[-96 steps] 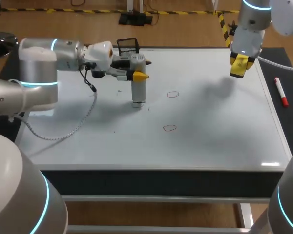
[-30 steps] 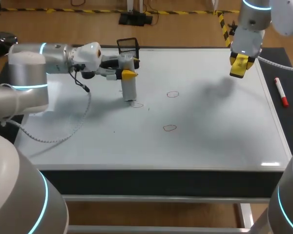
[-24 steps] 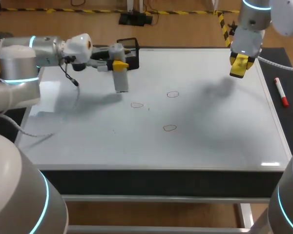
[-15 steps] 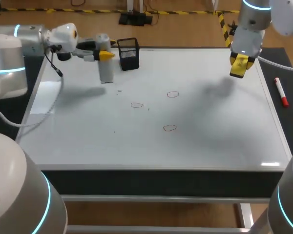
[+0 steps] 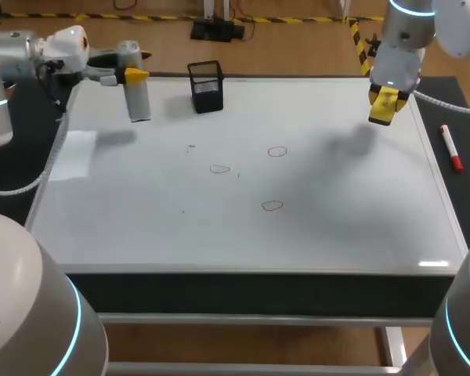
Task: Pick up the inspection probe, press it on each red-marked spot on the whiteboard one by one, put down the probe, pick up the eraser, and wipe off all the red marks.
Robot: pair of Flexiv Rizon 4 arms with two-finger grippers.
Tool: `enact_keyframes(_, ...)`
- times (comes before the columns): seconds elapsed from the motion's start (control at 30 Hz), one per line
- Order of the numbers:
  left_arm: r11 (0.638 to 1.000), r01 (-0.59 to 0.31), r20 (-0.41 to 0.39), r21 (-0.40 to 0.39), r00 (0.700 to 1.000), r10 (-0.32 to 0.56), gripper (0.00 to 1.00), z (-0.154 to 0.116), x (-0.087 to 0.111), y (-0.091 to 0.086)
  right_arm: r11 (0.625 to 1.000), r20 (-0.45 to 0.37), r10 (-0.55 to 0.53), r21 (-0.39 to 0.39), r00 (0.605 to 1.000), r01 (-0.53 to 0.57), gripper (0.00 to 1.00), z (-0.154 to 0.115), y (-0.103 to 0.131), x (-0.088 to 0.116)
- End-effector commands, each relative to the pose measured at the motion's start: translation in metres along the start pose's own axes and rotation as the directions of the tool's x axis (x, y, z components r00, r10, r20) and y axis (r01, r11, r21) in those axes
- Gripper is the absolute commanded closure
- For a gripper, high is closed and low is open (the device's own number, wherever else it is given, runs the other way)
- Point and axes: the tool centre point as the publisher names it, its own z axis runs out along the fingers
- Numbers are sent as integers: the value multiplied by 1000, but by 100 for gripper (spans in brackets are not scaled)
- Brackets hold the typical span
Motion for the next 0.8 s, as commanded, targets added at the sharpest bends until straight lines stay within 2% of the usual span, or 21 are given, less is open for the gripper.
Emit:
enact_keyframes(0.03, 1000, -1, 11, 13, 1000, 1, 100, -7, 0, 1, 1000, -5, -1, 0, 1000, 1, 100, -1, -1, 0)
enact_keyframes(0.57, 1000, -1, 23, 18, 1000, 1, 100, -10, 0, 1, 1000, -5, -1, 0, 1000, 1, 100, -1, -1, 0)
enact_keyframes(0.67, 1000, -1, 23, 18, 1000, 1, 100, -10, 0, 1, 999, 65, -35, -22, 997, 36, 100, -4, 17, -13)
enact_keyframes(0.8, 1000, -1, 23, 18, 1000, 1, 100, -10, 0, 1, 993, 91, -76, -84, 993, 83, 100, -8, 46, -39)
